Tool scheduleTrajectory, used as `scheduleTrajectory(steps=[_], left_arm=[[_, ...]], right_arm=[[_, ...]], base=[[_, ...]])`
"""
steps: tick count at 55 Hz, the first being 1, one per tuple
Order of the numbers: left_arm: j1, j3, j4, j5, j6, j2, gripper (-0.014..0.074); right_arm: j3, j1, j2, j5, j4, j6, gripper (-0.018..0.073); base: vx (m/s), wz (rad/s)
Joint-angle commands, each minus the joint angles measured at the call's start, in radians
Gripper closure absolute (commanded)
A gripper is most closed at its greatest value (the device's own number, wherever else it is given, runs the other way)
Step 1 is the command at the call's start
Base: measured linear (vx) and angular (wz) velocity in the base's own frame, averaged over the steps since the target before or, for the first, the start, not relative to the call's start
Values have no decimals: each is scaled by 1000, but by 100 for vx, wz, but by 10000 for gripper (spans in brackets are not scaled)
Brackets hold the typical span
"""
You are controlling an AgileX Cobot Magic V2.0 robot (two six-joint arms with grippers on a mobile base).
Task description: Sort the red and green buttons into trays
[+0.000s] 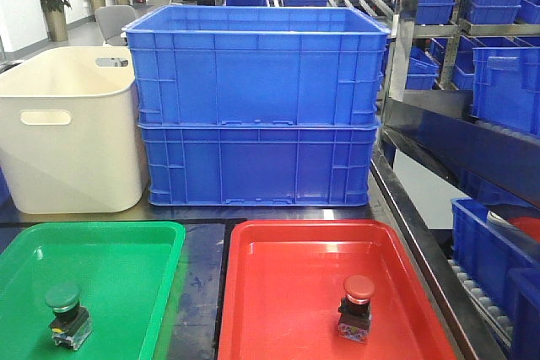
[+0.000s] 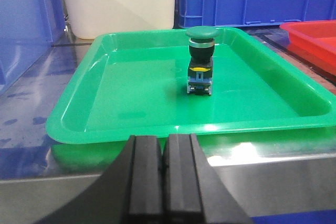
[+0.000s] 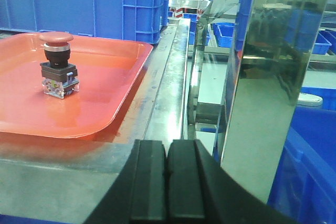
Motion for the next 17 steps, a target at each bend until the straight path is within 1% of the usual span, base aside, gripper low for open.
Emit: scheduleTrajectory(steps=[1, 17], left_arm=[[-1, -25, -1, -75, -9, 8, 602], [-1, -25, -1, -75, -9, 8, 602]], right_arm=[[7, -6, -5, -82, -2, -4, 567], [7, -6, -5, -82, -2, -4, 567]], base=[[0, 0], [0, 0]])
